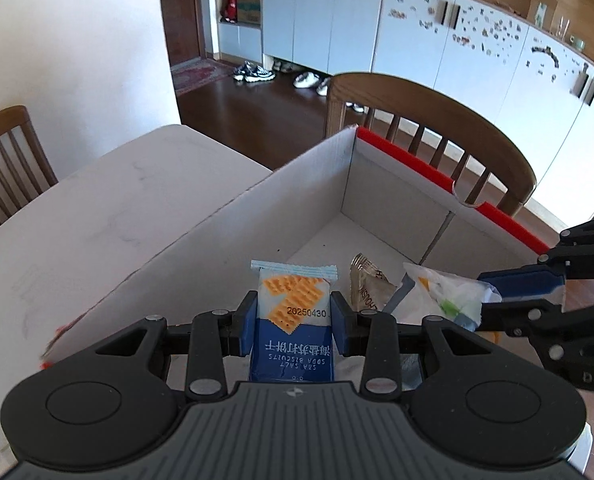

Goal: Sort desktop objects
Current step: 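Lower both held items into the box and open both grippers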

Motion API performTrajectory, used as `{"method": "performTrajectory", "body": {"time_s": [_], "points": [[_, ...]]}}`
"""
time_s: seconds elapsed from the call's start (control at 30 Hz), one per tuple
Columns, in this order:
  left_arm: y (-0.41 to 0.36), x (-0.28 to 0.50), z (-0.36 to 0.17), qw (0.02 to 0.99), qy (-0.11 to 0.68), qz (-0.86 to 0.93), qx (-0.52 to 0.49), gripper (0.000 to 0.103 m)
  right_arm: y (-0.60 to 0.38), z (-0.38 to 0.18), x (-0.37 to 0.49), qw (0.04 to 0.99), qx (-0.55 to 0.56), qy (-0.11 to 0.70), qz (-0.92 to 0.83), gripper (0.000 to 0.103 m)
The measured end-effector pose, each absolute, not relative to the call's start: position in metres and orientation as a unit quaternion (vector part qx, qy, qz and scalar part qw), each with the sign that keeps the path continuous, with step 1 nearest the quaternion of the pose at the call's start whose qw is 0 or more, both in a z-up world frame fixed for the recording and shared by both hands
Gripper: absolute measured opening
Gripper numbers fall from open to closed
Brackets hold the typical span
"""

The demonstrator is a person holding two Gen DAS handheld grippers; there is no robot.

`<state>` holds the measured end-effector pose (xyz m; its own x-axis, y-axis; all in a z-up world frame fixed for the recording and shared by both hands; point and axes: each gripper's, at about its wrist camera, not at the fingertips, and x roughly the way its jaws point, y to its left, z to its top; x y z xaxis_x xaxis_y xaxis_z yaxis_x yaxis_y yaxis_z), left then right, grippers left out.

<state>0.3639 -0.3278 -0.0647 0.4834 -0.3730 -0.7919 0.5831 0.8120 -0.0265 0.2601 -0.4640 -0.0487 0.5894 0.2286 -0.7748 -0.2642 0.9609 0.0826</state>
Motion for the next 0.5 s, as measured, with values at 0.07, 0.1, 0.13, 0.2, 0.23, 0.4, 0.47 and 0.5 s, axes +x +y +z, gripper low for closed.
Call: {"method": "performTrajectory", "body": {"time_s": [0.07,0.1,0.13,0.2,0.23,0.4,0.47,0.5], "points": [[-0.332,0.368,-0.07,0.85,0.428,-0.28,0.127,0.036,-0.463,-0.05,0.263,0.889,-0.022,0.434,0.141,0.019],[-0.334,0.37,-0.072,0.849,0.43,-0.281,0.127,0.036,-0.463,-0.051,0.263,0.888,-0.021,0.436,0.145,0.019],[-0.335,0.372,-0.074,0.848,0.431,-0.281,0.127,0.036,-0.462,-0.051,0.264,0.887,-0.021,0.437,0.149,0.019],[-0.339,0.377,-0.079,0.846,0.436,-0.28,0.128,0.036,-0.462,-0.054,0.264,0.886,-0.027,0.438,0.152,0.019],[-0.34,0.38,-0.081,0.845,0.438,-0.279,0.127,0.036,-0.462,-0.055,0.264,0.885,-0.028,0.44,0.152,0.019],[-0.351,0.39,-0.091,0.837,0.447,-0.287,0.134,0.036,-0.461,-0.056,0.267,0.88,-0.035,0.443,0.165,0.019],[-0.354,0.393,-0.095,0.835,0.45,-0.288,0.134,0.036,-0.459,-0.054,0.267,0.879,-0.05,0.441,0.174,0.019],[-0.355,0.395,-0.096,0.835,0.451,-0.287,0.133,0.036,-0.459,-0.054,0.268,0.879,-0.053,0.44,0.176,0.019]]}}
